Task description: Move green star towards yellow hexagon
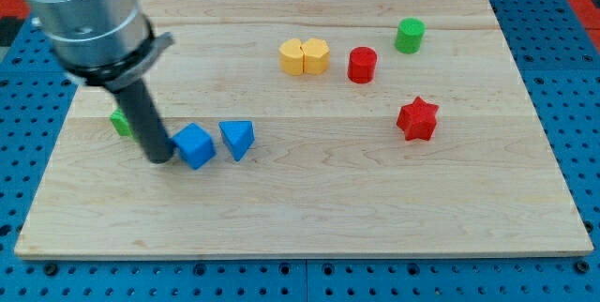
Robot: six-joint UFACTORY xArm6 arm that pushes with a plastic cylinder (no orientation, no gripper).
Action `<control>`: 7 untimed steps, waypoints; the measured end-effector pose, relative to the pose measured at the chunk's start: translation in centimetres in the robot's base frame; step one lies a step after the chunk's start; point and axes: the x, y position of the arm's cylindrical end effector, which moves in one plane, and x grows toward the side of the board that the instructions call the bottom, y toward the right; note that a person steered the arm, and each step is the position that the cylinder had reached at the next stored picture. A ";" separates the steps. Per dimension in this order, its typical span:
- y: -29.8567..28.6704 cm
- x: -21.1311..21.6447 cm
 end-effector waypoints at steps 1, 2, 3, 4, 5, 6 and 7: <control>3.7 -0.5; 2.4 -0.3; -1.6 0.4; -3.9 -0.7; -4.1 -2.1; -5.4 -3.3; -6.5 -2.4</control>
